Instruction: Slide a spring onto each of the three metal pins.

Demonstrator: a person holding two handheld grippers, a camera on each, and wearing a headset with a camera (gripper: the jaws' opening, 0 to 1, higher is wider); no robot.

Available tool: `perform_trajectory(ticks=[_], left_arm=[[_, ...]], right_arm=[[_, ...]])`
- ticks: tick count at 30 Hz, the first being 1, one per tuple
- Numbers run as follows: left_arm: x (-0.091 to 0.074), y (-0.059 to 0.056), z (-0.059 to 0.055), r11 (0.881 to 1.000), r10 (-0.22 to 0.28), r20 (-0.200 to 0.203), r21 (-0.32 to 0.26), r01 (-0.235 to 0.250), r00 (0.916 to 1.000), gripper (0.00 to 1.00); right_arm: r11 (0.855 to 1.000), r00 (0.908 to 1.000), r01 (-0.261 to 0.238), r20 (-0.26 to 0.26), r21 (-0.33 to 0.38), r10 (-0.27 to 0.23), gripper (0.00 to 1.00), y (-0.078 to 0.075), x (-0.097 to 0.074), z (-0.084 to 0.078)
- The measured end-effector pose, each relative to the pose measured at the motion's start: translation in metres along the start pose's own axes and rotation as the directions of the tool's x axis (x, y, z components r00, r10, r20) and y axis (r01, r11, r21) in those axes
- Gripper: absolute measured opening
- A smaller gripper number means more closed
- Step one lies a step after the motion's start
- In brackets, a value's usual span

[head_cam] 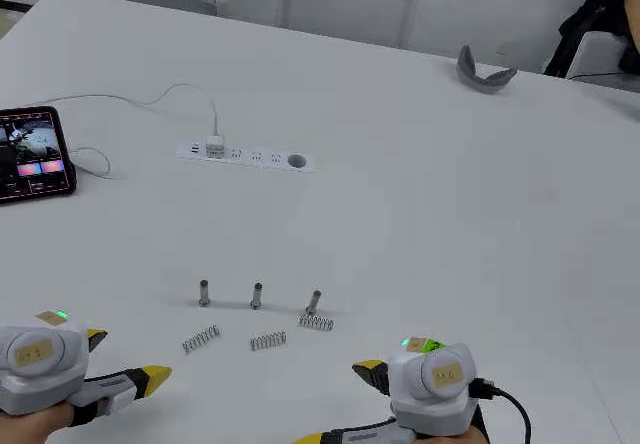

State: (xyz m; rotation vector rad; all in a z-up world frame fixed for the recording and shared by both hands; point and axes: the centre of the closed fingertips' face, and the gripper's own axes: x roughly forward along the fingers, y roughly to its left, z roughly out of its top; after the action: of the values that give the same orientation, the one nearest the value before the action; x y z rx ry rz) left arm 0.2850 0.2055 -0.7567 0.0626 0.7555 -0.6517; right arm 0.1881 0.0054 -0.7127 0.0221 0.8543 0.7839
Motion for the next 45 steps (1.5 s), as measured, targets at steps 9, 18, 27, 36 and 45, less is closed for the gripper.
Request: perform_trajectory(ticks=[9, 18, 27, 36, 45], left_arm=[[0.014, -0.004, -0.004, 1.000, -0.007, -0.023, 0.028, 0.007, 0.9997, 0.62], [0.030, -0.010, 0.001, 1.000, -0.017, -0.029, 0.024, 0.018, 0.9994, 0.60], [0.045, -0.018, 0.007, 0.998, -0.034, -0.029, 0.047, 0.035, 0.9990, 0.54], [0.057, -0.022, 0.008, 0.995, -0.047, -0.043, 0.089, 0.050, 0.9980, 0.44], [0.065, -0.029, 0.009, 0.987, -0.071, -0.043, 0.138, 0.076, 0.9965, 0.30]], right_arm=[[1.000, 0.9999, 0.008, 0.007, 0.007, -0.008, 0.94, -0.001, -0.003, -0.001], [1.000, 0.9999, 0.010, 0.011, 0.008, -0.010, 0.94, 0.000, -0.005, -0.001], [1.000, 0.9998, 0.017, 0.008, 0.008, -0.017, 0.94, -0.002, -0.008, -0.003], [1.000, 0.9997, 0.025, 0.007, 0.012, -0.025, 0.94, -0.005, -0.011, -0.005], [0.999, 0.9996, 0.029, 0.001, 0.021, -0.029, 0.94, -0.006, -0.014, -0.011]])
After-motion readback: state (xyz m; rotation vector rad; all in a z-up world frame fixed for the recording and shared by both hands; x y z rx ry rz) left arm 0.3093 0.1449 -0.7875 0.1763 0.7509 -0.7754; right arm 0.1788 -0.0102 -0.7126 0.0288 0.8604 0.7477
